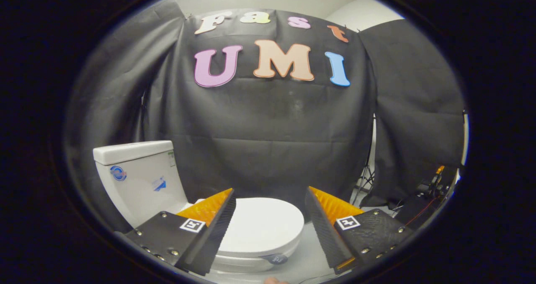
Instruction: Open the toilet lid.
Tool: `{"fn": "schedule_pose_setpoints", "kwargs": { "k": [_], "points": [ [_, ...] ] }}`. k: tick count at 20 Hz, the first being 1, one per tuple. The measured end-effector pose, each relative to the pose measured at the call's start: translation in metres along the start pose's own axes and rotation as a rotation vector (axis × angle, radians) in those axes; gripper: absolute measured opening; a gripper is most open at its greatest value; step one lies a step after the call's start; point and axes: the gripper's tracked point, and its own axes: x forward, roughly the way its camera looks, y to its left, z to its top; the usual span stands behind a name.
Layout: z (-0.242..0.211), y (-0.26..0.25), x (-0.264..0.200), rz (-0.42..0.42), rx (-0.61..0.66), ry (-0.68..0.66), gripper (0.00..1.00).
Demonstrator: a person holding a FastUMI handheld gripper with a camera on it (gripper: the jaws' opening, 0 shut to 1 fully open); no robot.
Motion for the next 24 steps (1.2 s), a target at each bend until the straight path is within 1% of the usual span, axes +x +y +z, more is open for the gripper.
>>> {"fn": "schedule_pose_setpoints", "kwargs": {
  "k": [6, 11, 15, 19, 24],
  "points": [
    [-0.041, -0.051, 0.012, -0.070, 0.094, 0.119, 0.98],
    [-0.070, -0.080, 0.020, -0.116, 0.153, 0.208, 0.99],
    [-0.101, -0.082, 0.025, -0.104, 0.186, 0.302, 1.00],
    [-0.148, -0.066, 0.025, -0.045, 0.257, 0.437, 1.00],
    [-0.206, -0.052, 0.021, -0.032, 0.318, 0.607, 1.00]
  ]
}}
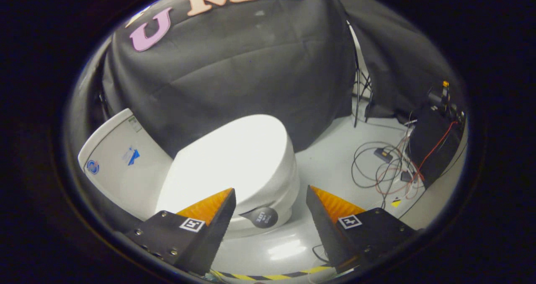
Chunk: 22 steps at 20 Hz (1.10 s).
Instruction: Open the toilet lid.
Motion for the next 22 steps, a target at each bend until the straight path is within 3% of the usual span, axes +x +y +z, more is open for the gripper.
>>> {"fn": "schedule_pose_setpoints", "kwargs": {
  "k": [7, 10, 12, 18, 19, 20, 21, 22],
  "points": [
    [-0.039, -0.003, 0.033, 0.046, 0.260, 0.130, 0.77],
    [-0.057, 0.011, 0.040, 0.106, 0.385, 0.197, 0.77],
    [-0.052, 0.009, 0.044, 0.125, 0.466, 0.186, 0.37],
    [-0.044, 0.010, 0.039, 0.195, 0.478, 0.169, 0.37],
    [-0.044, 0.010, 0.039, 0.194, 0.484, 0.168, 0.37],
    [-0.055, -0.015, -0.005, 0.128, 0.515, 0.169, 0.37],
    [-0.045, -0.013, 0.040, 0.134, 0.605, 0.171, 0.20],
    [-0.050, -0.013, 0.043, 0.153, 0.664, 0.179, 0.04]
  ]
}}
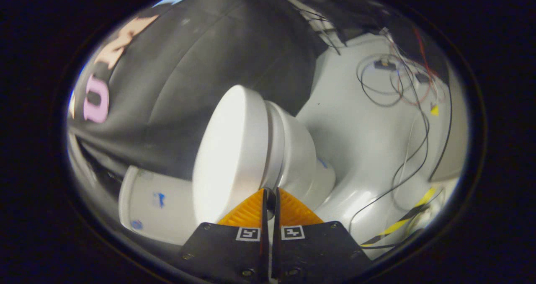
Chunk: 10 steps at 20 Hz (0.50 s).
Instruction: Open the toilet lid.
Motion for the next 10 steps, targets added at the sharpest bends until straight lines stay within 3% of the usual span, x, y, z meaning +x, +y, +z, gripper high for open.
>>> {"fn": "schedule_pose_setpoints", "kwargs": {
  "k": [2, 7, 10],
  "points": [
    [-0.005, 0.003, 0.000, 0.020, 0.041, 0.006, 0.02],
    [-0.004, 0.008, -0.002, -0.008, -0.104, 0.005, 0.01],
    [0.000, 0.015, -0.007, 0.015, -0.126, -0.002, 0.02]
  ]
}}
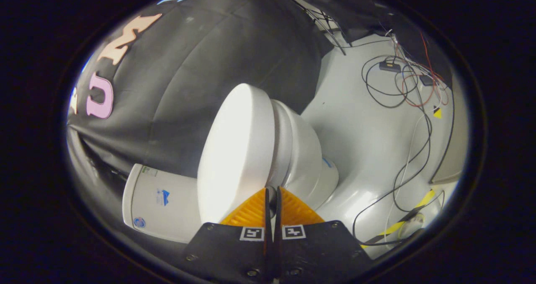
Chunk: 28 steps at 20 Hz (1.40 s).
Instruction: Open the toilet lid.
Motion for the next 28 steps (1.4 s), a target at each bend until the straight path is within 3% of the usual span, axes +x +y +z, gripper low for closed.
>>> {"fn": "schedule_pose_setpoints", "kwargs": {
  "k": [8, 15, 28],
  "points": [
    [0.007, 0.038, -0.023, 0.096, 0.040, -0.036, 0.01],
    [0.008, 0.057, -0.034, 0.072, -0.022, -0.049, 0.01],
    [0.009, 0.122, -0.072, 0.150, -0.161, -0.109, 0.01]
  ]
}}
